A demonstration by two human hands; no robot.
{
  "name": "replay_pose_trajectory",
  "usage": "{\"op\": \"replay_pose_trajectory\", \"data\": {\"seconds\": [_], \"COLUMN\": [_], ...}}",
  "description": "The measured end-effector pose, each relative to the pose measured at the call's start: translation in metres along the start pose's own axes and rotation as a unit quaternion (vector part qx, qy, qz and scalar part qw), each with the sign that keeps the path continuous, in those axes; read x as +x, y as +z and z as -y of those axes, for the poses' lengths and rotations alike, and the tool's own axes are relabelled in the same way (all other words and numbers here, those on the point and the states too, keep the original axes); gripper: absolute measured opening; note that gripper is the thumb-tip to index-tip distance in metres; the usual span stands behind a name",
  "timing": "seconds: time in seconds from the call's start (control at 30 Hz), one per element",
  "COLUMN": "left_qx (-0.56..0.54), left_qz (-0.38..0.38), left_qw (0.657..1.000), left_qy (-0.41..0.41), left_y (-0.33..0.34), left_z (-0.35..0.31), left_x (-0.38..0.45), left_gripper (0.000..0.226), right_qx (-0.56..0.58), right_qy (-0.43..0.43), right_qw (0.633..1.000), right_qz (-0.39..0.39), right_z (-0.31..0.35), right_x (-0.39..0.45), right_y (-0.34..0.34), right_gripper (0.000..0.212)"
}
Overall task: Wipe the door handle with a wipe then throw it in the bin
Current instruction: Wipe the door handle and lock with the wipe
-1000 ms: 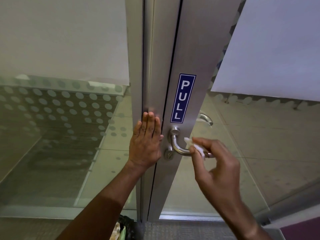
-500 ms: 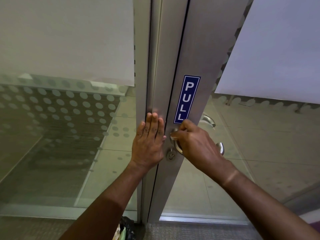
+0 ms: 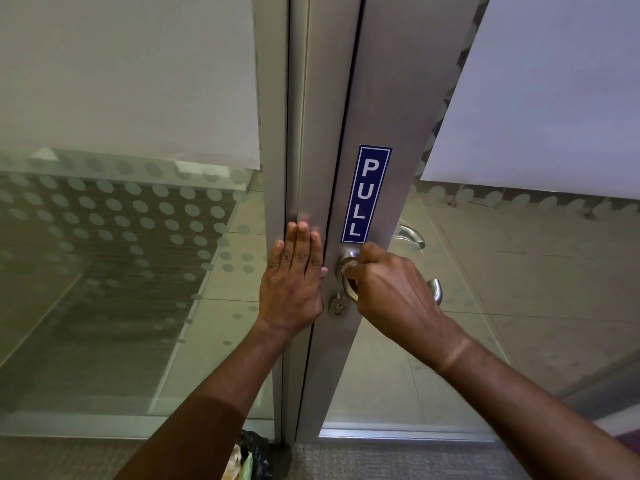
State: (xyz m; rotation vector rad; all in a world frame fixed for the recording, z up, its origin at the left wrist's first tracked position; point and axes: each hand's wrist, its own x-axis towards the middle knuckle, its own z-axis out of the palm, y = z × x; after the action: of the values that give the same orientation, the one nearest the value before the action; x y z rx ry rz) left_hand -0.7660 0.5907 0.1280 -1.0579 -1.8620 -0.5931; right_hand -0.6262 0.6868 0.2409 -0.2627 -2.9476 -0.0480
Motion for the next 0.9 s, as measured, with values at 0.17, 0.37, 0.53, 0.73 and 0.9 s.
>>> {"op": "replay_pose_trajectory", "data": {"seconds": [0.17, 0.37, 0.53, 0.73, 0.9], "left_qx": [0.000, -0.006, -0.003, 0.000, -0.005], "left_qz": [0.001, -0.003, -0.008, -0.009, -0.008], "left_qw": [1.000, 1.000, 1.000, 1.000, 1.000], "left_qy": [-0.001, 0.001, -0.001, -0.001, 0.001], "left_y": [0.000, 0.000, 0.001, 0.001, 0.000], "left_z": [0.000, 0.000, 0.000, 0.000, 0.000], "left_x": [-0.001, -0.001, 0.000, 0.000, 0.000], "left_gripper": [0.062, 0.063, 0.063, 0.062, 0.063], "right_qx": [0.037, 0.086, 0.162, 0.210, 0.248], "right_qy": [0.036, 0.064, 0.110, 0.124, 0.114], "right_qw": [0.999, 0.994, 0.978, 0.954, 0.937], "right_qz": [-0.001, 0.028, -0.064, -0.172, -0.220], "right_z": [0.004, -0.003, -0.027, -0.032, -0.026], "right_x": [0.006, 0.010, -0.012, -0.025, -0.017], "right_y": [-0.007, -0.013, -0.010, -0.002, 0.007], "right_gripper": [0.029, 0.039, 0.024, 0.006, 0.007]}}
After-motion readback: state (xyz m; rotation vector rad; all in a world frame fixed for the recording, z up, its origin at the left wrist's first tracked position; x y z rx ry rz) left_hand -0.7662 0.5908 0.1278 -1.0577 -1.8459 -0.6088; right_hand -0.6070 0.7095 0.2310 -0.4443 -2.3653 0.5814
